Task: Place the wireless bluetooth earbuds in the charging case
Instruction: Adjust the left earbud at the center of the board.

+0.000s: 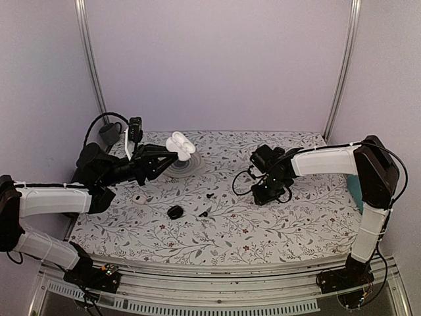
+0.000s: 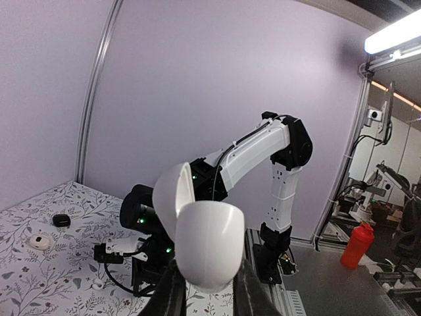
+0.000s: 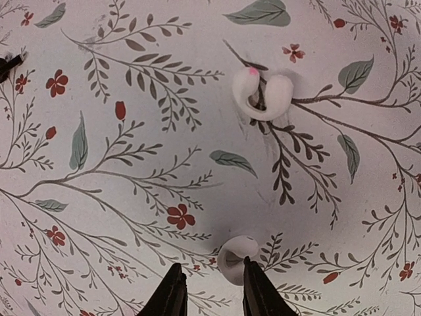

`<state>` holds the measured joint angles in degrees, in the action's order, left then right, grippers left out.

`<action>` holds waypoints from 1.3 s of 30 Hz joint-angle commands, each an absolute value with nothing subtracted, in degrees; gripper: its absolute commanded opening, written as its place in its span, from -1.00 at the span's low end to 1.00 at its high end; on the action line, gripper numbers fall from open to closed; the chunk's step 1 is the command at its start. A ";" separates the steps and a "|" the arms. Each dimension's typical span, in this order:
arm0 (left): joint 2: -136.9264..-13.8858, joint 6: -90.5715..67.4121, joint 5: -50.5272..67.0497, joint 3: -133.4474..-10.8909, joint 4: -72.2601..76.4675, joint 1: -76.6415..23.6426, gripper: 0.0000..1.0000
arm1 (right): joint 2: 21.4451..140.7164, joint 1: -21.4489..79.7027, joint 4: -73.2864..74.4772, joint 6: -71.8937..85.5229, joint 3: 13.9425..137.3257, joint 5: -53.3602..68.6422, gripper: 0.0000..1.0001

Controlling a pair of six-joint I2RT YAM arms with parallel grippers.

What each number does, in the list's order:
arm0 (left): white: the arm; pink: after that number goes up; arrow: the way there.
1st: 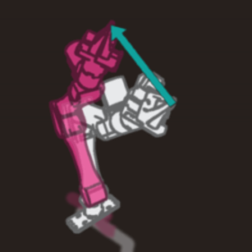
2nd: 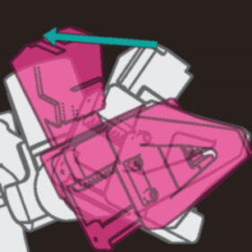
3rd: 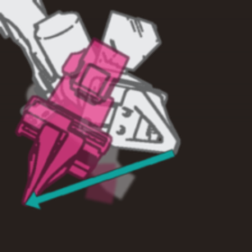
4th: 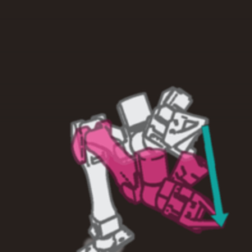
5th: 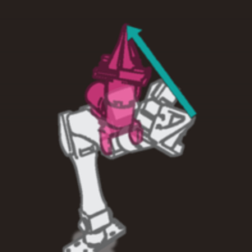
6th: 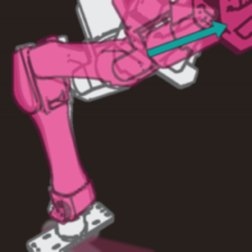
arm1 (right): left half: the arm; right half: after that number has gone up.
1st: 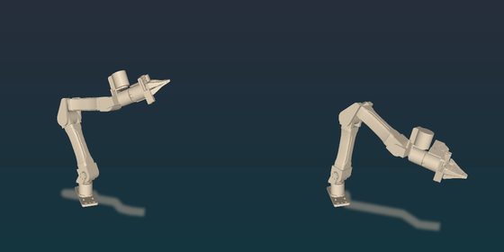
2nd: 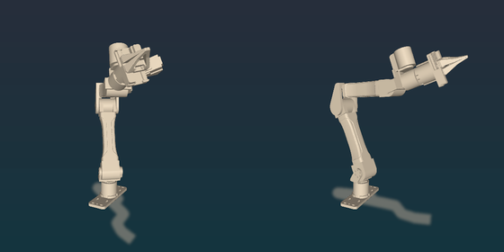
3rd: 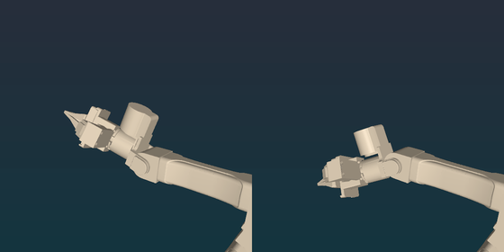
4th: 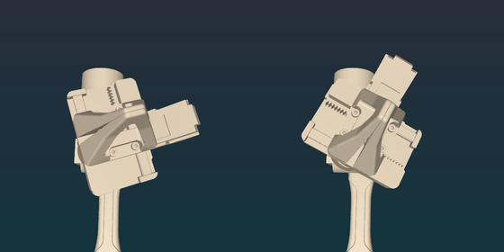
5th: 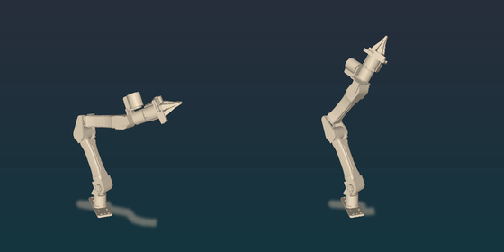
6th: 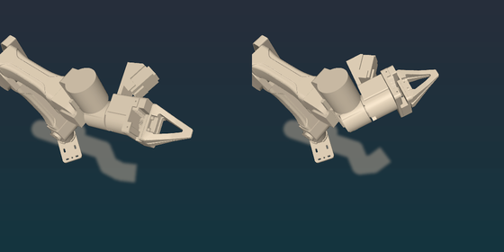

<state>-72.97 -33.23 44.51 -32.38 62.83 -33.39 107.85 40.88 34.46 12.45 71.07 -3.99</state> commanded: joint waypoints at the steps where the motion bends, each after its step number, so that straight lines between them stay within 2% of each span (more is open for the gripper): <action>1: -72.33 -33.33 44.49 -31.82 64.18 -32.63 -1.00 | 108.86 41.20 34.37 13.09 70.76 -4.45 -0.38; 39: -72.42 -33.23 44.65 -32.12 64.02 -32.65 -1.00 | 110.72 40.34 33.81 13.36 69.91 -5.70 -0.39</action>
